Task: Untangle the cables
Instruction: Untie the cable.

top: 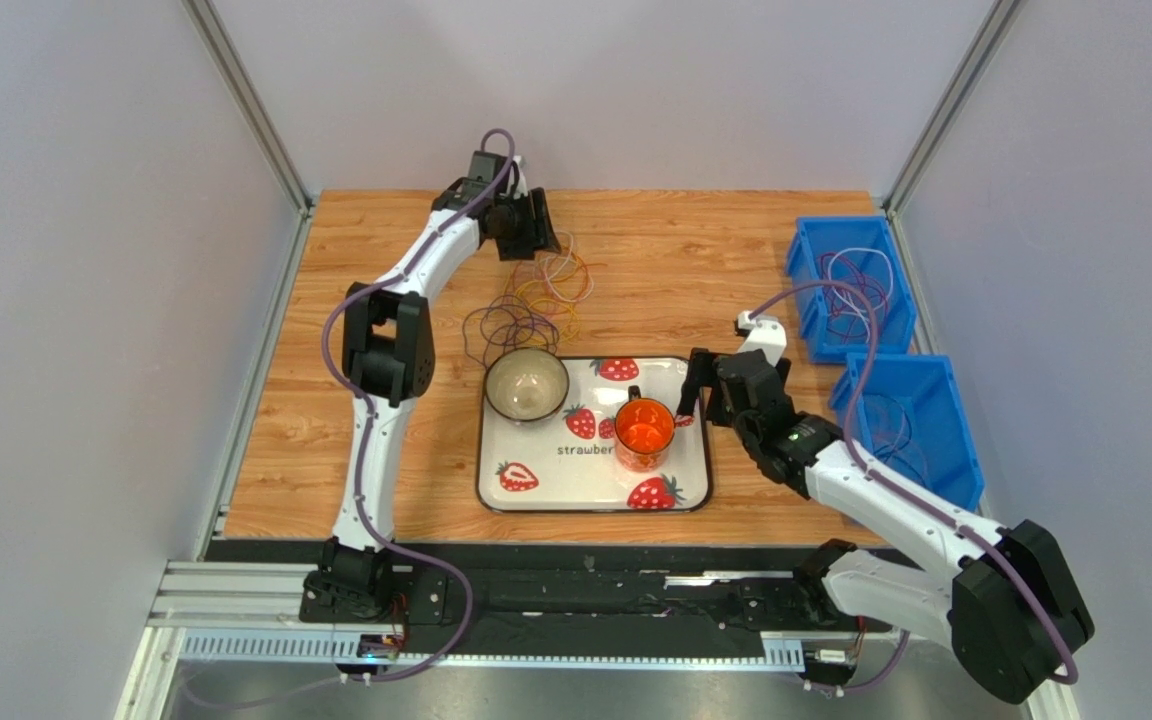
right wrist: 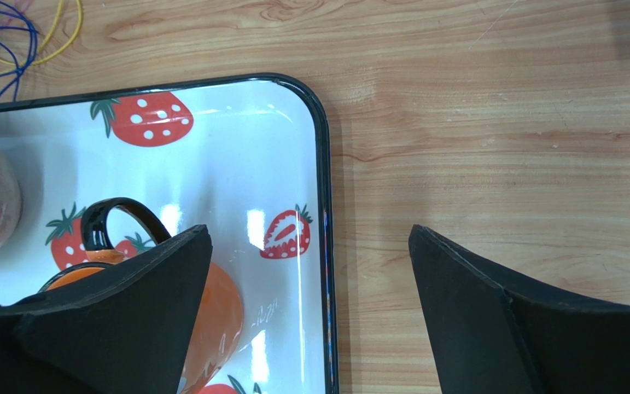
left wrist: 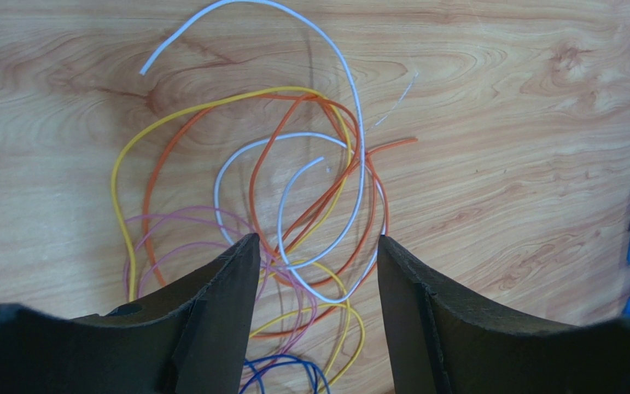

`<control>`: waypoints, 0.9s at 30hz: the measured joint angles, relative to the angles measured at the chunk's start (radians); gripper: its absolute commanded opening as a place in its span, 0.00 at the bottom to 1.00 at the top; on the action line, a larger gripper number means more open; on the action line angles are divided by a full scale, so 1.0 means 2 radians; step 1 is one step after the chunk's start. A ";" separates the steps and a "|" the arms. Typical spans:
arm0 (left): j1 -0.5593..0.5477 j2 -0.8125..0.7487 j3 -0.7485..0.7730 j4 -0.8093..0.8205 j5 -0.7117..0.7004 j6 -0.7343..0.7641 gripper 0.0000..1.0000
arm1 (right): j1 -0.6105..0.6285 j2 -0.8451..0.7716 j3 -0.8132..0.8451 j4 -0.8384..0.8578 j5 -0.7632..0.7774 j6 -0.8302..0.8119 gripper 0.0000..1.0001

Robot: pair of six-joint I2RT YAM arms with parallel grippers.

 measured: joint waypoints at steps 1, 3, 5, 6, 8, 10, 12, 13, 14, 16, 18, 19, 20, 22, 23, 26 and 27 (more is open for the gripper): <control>0.000 0.004 0.002 0.004 0.005 -0.002 0.62 | 0.000 0.004 0.000 0.000 0.000 0.000 0.95; 0.000 0.011 0.005 0.009 0.013 -0.004 0.61 | 0.000 0.011 0.000 0.000 -0.002 0.000 0.94; 0.000 0.016 0.005 0.012 0.017 -0.005 0.61 | 0.000 0.015 0.000 0.000 -0.003 0.000 0.94; 0.000 0.018 0.005 0.013 0.018 -0.005 0.61 | 0.000 0.016 0.000 0.000 -0.003 0.000 0.94; 0.000 0.022 0.005 0.014 0.019 -0.005 0.61 | 0.000 0.017 0.000 0.000 -0.004 0.000 0.94; 0.001 0.023 0.005 0.015 0.019 -0.005 0.61 | 0.000 0.018 0.000 0.000 -0.004 0.000 0.94; 0.002 0.023 0.005 0.020 0.019 -0.005 0.61 | 0.000 0.019 0.000 0.000 -0.004 0.000 0.93; 0.003 0.023 0.005 0.024 0.018 -0.006 0.61 | 0.000 0.020 0.001 0.000 -0.004 0.000 0.93; 0.003 0.023 0.005 0.027 0.017 -0.006 0.61 | 0.000 0.021 0.001 0.000 -0.005 -0.001 0.93; 0.006 0.023 0.005 0.032 0.015 -0.007 0.61 | 0.000 0.026 0.002 0.000 -0.006 -0.001 0.93; 0.007 0.023 0.005 0.035 0.013 -0.007 0.61 | 0.000 0.029 0.003 0.000 -0.007 -0.002 0.93; 0.008 0.023 0.005 0.037 0.012 -0.007 0.61 | 0.000 0.031 0.004 0.000 -0.008 -0.002 0.92; 0.009 0.023 0.005 0.038 0.012 -0.007 0.61 | 0.000 0.032 0.004 0.000 -0.008 -0.002 0.92; 0.011 0.023 0.005 0.039 0.013 -0.008 0.61 | 0.000 0.034 0.004 0.000 -0.008 -0.002 0.93; 0.012 0.023 0.005 0.039 0.014 -0.009 0.61 | 0.000 0.034 0.004 0.000 -0.008 -0.002 0.92; 0.014 0.035 0.024 0.039 0.021 -0.016 0.61 | 0.000 0.034 0.005 0.000 -0.008 -0.003 0.92; 0.015 0.039 0.029 0.040 0.024 -0.018 0.61 | 0.000 0.034 0.005 0.000 -0.008 -0.004 0.92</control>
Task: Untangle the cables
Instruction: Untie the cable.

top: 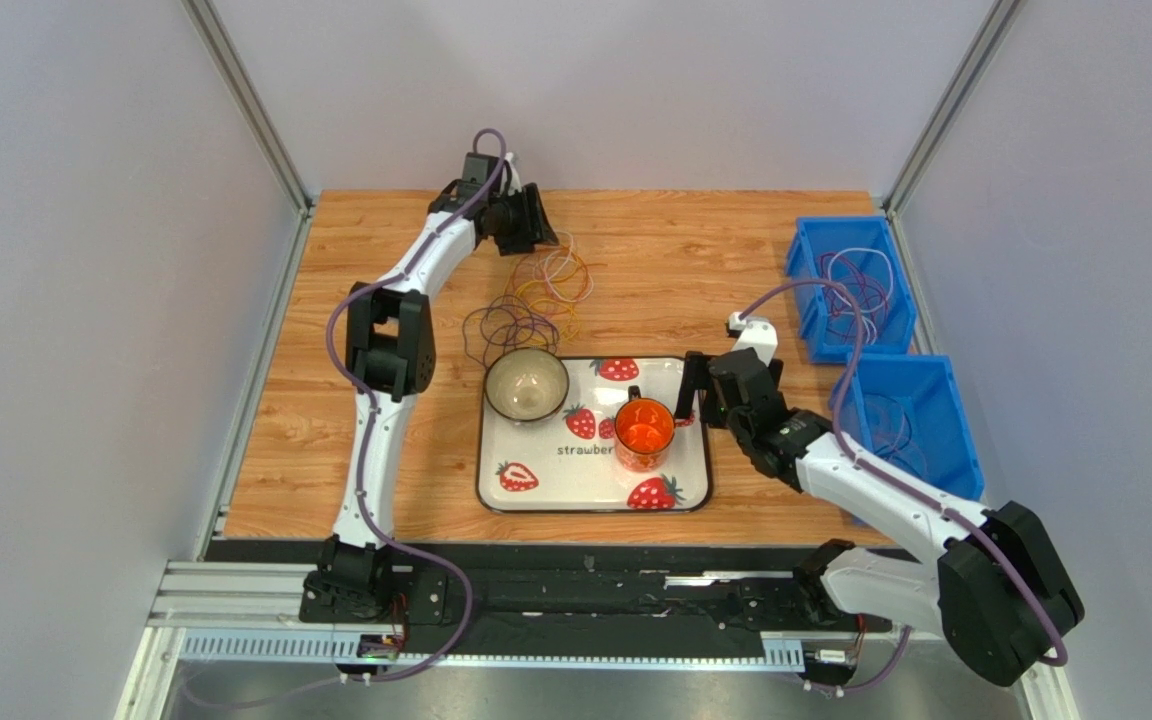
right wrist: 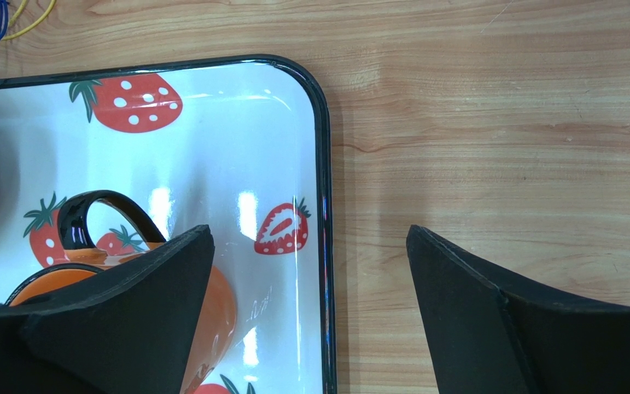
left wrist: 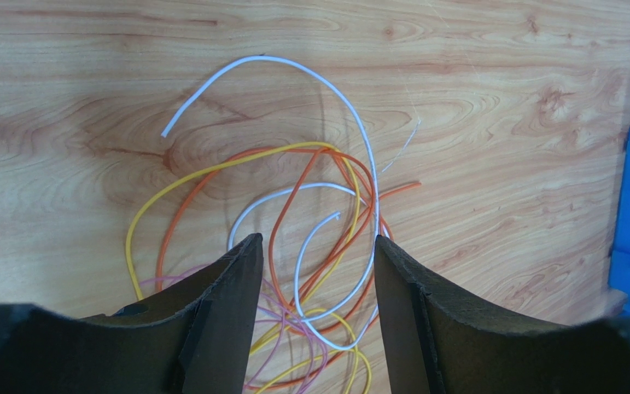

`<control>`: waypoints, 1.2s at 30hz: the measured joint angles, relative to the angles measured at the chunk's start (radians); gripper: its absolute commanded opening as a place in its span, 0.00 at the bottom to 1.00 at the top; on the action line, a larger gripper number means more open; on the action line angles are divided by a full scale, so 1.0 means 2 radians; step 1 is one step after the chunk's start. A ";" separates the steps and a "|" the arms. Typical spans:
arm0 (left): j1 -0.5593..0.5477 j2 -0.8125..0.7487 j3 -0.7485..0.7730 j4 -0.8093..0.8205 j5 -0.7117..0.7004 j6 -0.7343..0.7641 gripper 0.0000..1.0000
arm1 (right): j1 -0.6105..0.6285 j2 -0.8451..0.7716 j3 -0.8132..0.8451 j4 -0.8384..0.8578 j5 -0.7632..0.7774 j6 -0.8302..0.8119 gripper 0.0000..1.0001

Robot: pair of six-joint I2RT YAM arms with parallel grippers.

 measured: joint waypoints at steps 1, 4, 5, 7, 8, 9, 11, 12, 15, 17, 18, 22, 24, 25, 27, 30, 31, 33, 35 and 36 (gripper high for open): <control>0.001 0.004 0.003 0.002 0.003 -0.002 0.60 | 0.000 0.000 0.001 0.000 0.000 0.000 0.92; 0.001 0.011 0.003 0.003 0.007 -0.009 0.60 | 0.000 0.003 0.004 0.000 -0.001 -0.001 0.91; 0.002 0.013 0.003 0.003 0.009 -0.011 0.59 | 0.000 0.004 0.005 0.000 -0.001 -0.001 0.92; 0.002 0.018 0.003 0.003 0.011 -0.015 0.57 | 0.000 0.006 0.006 0.000 -0.001 -0.001 0.91; 0.002 0.019 0.003 0.003 0.012 -0.017 0.56 | 0.000 0.006 0.006 0.000 -0.002 -0.001 0.91; 0.002 0.021 0.003 0.003 0.013 -0.019 0.52 | 0.000 0.007 0.006 0.000 -0.003 -0.001 0.91; 0.002 0.024 0.003 0.003 0.016 -0.023 0.49 | 0.000 0.007 0.006 0.000 -0.003 -0.001 0.91; 0.002 0.025 0.003 0.003 0.019 -0.025 0.45 | 0.000 0.008 0.006 0.000 -0.004 -0.001 0.91; 0.002 0.027 0.003 0.004 0.023 -0.029 0.39 | 0.000 0.012 0.008 -0.001 -0.004 -0.001 0.91; 0.003 0.027 0.003 0.006 0.023 -0.030 0.25 | 0.000 0.017 0.012 -0.001 -0.006 -0.002 0.91; 0.003 0.027 0.003 0.009 0.023 -0.031 0.17 | 0.000 0.020 0.014 -0.002 -0.007 -0.002 0.91; 0.004 0.027 0.002 0.017 0.021 -0.033 0.00 | 0.000 0.028 0.021 -0.003 -0.009 -0.004 0.91; 0.004 0.026 0.002 0.018 0.019 -0.032 0.00 | 0.000 0.029 0.023 -0.003 -0.009 -0.004 0.91; 0.004 0.026 0.001 0.018 0.019 -0.031 0.00 | 0.000 0.029 0.023 -0.004 -0.009 -0.005 0.90; 0.004 0.022 -0.002 0.018 0.019 -0.031 0.00 | 0.000 0.029 0.023 -0.004 -0.009 -0.005 0.91; 0.004 0.012 -0.004 0.018 0.021 -0.031 0.00 | 0.000 0.029 0.023 -0.004 -0.009 -0.005 0.90; 0.004 0.007 -0.005 0.017 0.022 -0.032 0.00 | 0.000 0.029 0.023 -0.004 -0.009 -0.005 0.90; 0.004 -0.005 -0.006 0.016 0.027 -0.032 0.00 | 0.000 0.029 0.023 -0.004 -0.009 -0.005 0.90; 0.004 -0.020 -0.006 0.014 0.032 -0.032 0.00 | 0.000 0.029 0.023 -0.004 -0.009 -0.005 0.90; 0.004 -0.028 -0.006 0.014 0.035 -0.032 0.00 | 0.000 0.029 0.023 -0.004 -0.009 -0.005 0.90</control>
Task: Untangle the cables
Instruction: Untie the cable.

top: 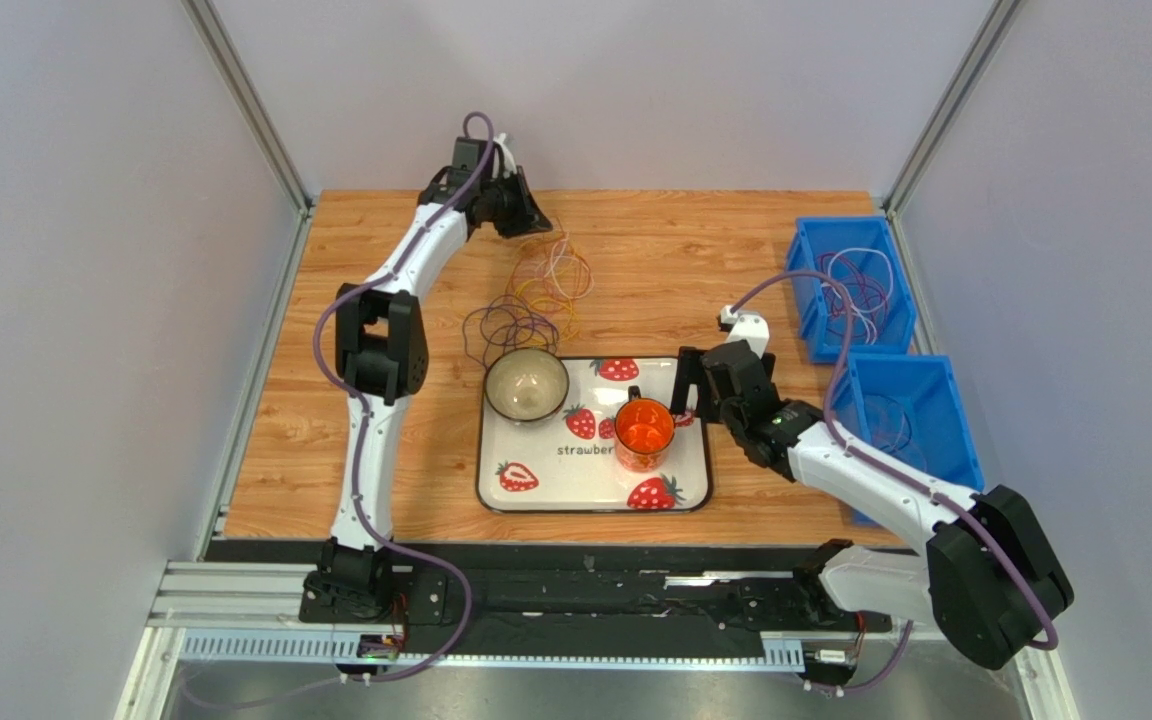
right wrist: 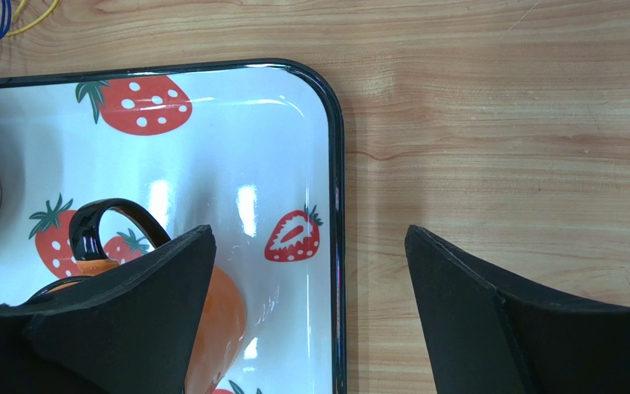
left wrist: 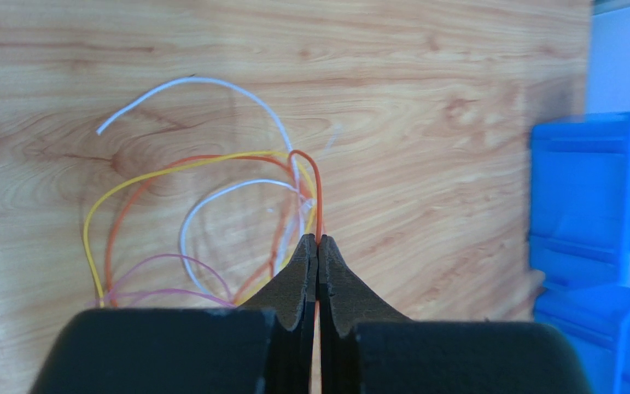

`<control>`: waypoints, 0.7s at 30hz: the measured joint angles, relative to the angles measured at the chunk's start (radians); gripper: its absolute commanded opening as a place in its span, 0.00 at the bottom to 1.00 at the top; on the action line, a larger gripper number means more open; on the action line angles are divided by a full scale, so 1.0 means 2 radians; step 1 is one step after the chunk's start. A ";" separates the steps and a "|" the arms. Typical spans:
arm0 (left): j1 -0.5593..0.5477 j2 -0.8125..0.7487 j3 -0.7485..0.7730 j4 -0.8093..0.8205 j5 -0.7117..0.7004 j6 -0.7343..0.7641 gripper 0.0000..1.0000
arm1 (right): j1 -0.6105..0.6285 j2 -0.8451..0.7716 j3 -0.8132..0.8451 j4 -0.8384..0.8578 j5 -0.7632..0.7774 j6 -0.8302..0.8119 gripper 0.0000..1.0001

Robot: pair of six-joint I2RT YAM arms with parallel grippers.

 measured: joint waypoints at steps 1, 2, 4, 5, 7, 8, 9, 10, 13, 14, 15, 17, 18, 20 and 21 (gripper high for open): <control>0.000 -0.009 0.000 0.000 0.005 -0.001 0.00 | 0.000 0.000 0.000 0.000 0.000 0.000 0.90; 0.000 -0.019 0.000 -0.001 0.008 -0.001 0.00 | 0.000 0.000 0.000 0.000 0.000 0.000 0.90; 0.000 -0.041 0.000 -0.006 0.014 -0.003 0.00 | 0.000 0.000 0.001 0.000 0.000 0.000 0.90; 0.000 -0.053 0.000 -0.007 0.017 -0.003 0.00 | 0.000 0.001 0.002 0.000 0.000 0.000 0.90; 0.000 -0.075 0.000 -0.008 0.023 -0.005 0.00 | 0.000 0.003 0.002 0.000 0.000 -0.001 0.90; 0.000 -0.088 0.000 -0.008 0.027 -0.006 0.00 | 0.000 0.004 0.002 0.000 0.000 -0.001 0.90; 0.000 -0.101 0.000 -0.009 0.031 -0.006 0.00 | 0.000 0.004 0.002 -0.001 0.000 -0.002 0.90; 0.000 -0.113 0.001 -0.009 0.035 -0.006 0.00 | 0.000 0.005 0.002 -0.001 0.000 -0.002 0.90; 0.000 -0.151 0.013 -0.012 0.046 -0.003 0.00 | 0.000 0.005 0.002 -0.001 -0.001 -0.002 0.90; 0.000 -0.161 0.024 -0.013 0.048 -0.001 0.00 | 0.000 0.005 0.002 -0.001 0.000 -0.002 0.90; 0.000 -0.172 0.031 -0.014 0.048 0.001 0.00 | 0.000 0.005 0.002 0.000 -0.001 -0.002 0.90; 0.000 -0.207 0.038 -0.010 0.048 0.005 0.00 | 0.000 0.005 0.002 -0.001 0.000 -0.001 0.90; 0.000 -0.228 0.038 -0.008 0.048 0.007 0.00 | 0.000 0.005 0.002 0.000 0.000 -0.001 0.90; 0.000 -0.274 0.031 0.013 0.048 0.011 0.00 | 0.000 0.005 0.002 0.000 0.000 -0.001 0.90; 0.000 -0.297 0.021 0.027 0.048 0.013 0.00 | 0.000 0.005 0.002 -0.001 0.000 -0.001 0.90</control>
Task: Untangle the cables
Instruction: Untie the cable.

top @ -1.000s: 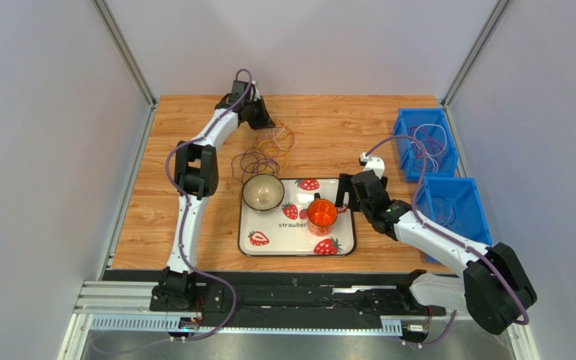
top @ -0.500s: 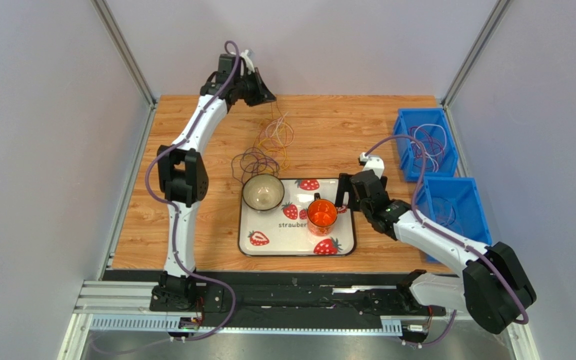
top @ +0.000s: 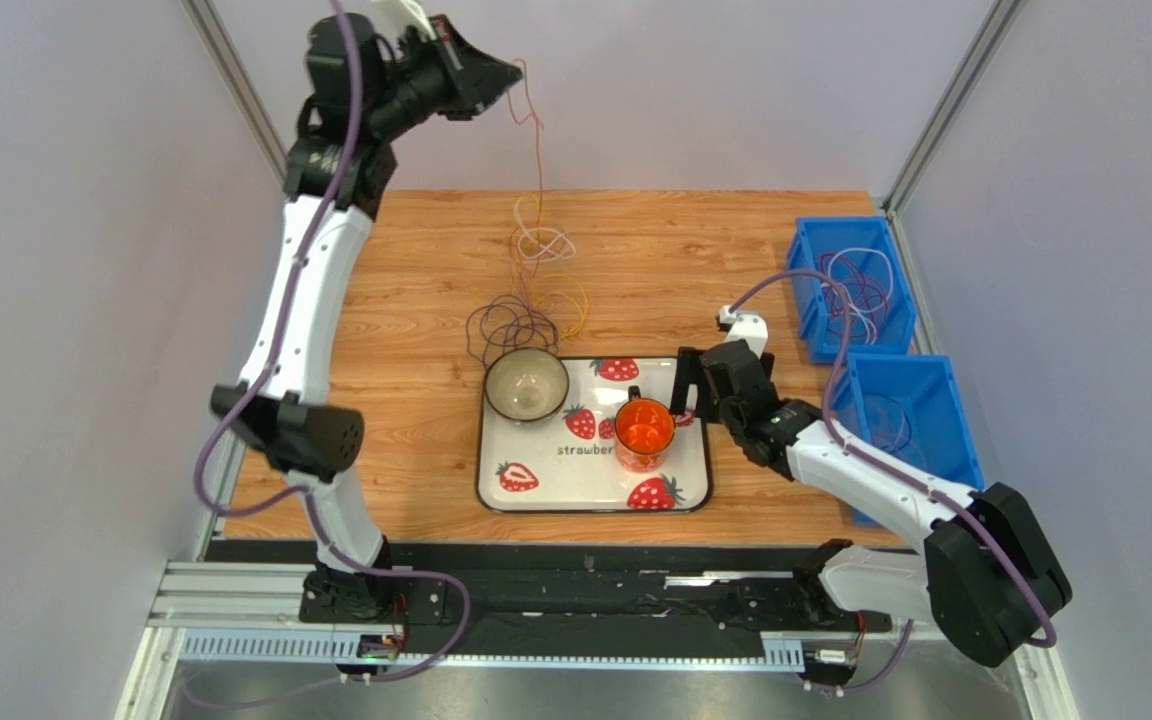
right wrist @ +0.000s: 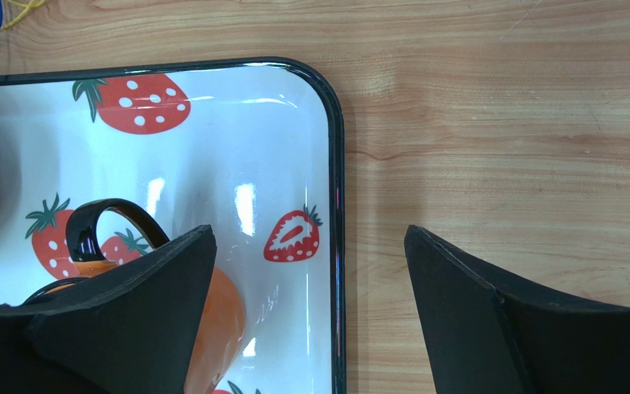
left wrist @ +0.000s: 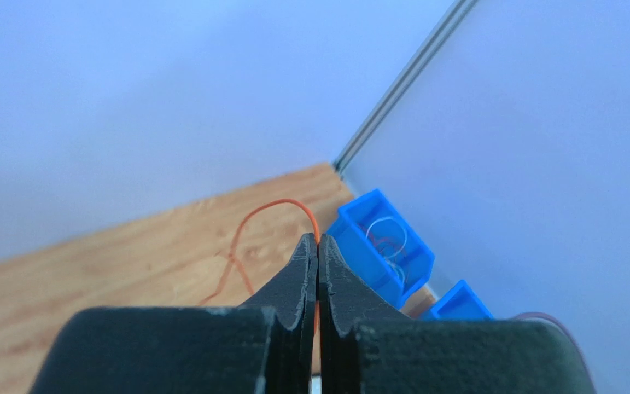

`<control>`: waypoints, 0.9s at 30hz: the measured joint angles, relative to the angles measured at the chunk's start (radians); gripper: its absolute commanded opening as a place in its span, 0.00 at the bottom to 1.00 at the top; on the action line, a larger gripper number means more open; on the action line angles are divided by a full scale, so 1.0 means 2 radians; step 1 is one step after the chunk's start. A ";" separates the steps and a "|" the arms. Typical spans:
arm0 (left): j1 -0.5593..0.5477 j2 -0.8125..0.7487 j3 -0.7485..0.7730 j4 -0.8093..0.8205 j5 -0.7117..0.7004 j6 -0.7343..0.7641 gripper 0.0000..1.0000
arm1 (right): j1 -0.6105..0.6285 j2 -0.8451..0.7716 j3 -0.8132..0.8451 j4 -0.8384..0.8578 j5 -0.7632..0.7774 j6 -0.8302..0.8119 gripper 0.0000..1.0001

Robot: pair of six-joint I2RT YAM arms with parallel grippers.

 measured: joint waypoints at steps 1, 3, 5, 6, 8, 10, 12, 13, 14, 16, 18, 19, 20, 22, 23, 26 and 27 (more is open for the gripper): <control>0.000 -0.028 -0.015 0.016 0.000 0.002 0.00 | 0.000 0.000 0.000 0.000 0.000 0.000 0.90; 0.000 -0.085 -0.050 0.050 -0.002 0.009 0.00 | 0.000 0.000 0.000 0.000 0.000 0.000 0.90; 0.000 -0.137 -0.093 0.081 -0.008 0.016 0.00 | 0.000 0.000 0.000 0.000 0.000 0.000 0.90; 0.000 -0.155 -0.113 0.094 -0.012 0.021 0.00 | 0.000 0.000 0.000 0.000 0.000 0.000 0.90; 0.000 -0.174 -0.145 0.105 -0.018 0.026 0.00 | 0.000 0.000 0.000 0.000 0.000 0.000 0.90; 0.001 -0.183 -0.188 0.117 -0.023 0.031 0.00 | 0.000 0.000 0.000 0.000 0.000 0.000 0.89; 0.001 -0.179 -0.229 0.121 -0.029 0.033 0.00 | 0.000 0.000 0.000 0.000 0.000 0.000 0.90; 0.001 -0.167 -0.252 0.119 -0.033 0.033 0.00 | 0.000 0.000 0.000 -0.001 0.000 0.000 0.90; 0.001 -0.154 -0.268 0.116 -0.035 0.033 0.00 | 0.000 0.000 0.000 -0.001 0.000 0.000 0.89; 0.003 -0.120 -0.294 0.099 -0.039 0.032 0.00 | 0.000 0.000 0.000 -0.001 0.000 0.000 0.90; 0.007 -0.084 -0.306 0.071 -0.038 0.032 0.00 | 0.000 0.000 0.000 -0.001 -0.001 0.000 0.90; 0.008 -0.070 -0.307 0.058 -0.037 0.031 0.00 | 0.000 0.000 0.000 -0.001 -0.003 -0.002 0.90; 0.009 -0.060 -0.307 0.047 -0.035 0.030 0.00 | 0.000 -0.001 0.000 -0.001 -0.006 -0.004 0.90; 0.010 -0.055 -0.307 0.030 -0.032 0.028 0.00 | 0.000 -0.006 0.000 -0.002 -0.012 -0.009 0.92; 0.010 -0.056 -0.302 0.023 -0.030 0.027 0.00 | 0.000 -0.013 0.000 -0.002 -0.016 -0.012 0.94; 0.010 -0.057 -0.266 0.017 -0.029 0.022 0.00 | 0.000 -0.046 0.009 -0.003 -0.029 -0.021 0.95; 0.010 -0.059 -0.256 0.017 -0.029 0.020 0.00 | 0.000 -0.058 0.018 -0.004 -0.035 -0.025 0.95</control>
